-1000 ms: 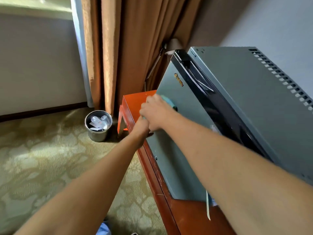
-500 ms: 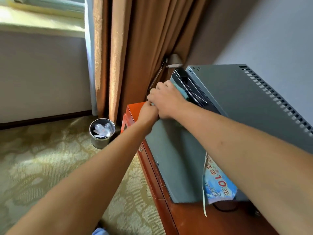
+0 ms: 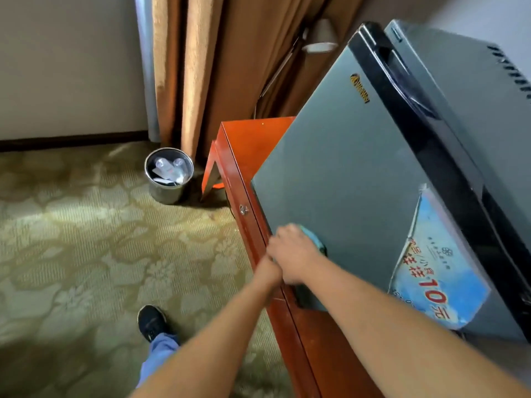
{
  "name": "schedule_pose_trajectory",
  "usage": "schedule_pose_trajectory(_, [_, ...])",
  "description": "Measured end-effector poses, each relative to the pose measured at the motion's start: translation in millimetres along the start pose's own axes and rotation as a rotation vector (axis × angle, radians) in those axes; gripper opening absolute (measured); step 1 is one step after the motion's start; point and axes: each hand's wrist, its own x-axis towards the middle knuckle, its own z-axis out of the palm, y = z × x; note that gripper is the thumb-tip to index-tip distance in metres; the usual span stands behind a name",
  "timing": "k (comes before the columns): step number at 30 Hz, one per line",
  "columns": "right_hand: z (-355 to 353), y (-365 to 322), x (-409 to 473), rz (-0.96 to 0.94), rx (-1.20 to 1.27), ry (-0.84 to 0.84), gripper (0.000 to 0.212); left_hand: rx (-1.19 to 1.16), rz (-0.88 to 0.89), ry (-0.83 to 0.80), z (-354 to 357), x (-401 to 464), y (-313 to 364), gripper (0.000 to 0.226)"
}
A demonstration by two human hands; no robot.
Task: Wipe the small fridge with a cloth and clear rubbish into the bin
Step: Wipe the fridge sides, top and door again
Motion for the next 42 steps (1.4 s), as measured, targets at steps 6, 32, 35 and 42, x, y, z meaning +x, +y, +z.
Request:
schedule_pose_trajectory(6, [-6, 3, -28, -0.039, -0.115, -0.017, 0.038, -0.073, 0.019, -0.030, 16, -36, 2, 0.018])
schedule_pose_trajectory(32, [-89, 69, 69, 0.101, -0.189, 0.218, 0.044, -0.299, 0.212, 0.134, -46, 42, 110, 0.023])
schedule_pose_trajectory(35, [-99, 80, 104, 0.187, -0.187, 0.270, 0.049, -0.124, 0.302, 0.170, -68, 79, 132, 0.019])
schedule_pose_trajectory(42, [-8, 22, 125, 0.049, -0.069, 0.089, 0.048, -0.013, 0.102, 0.054, -50, 96, 25, 0.032])
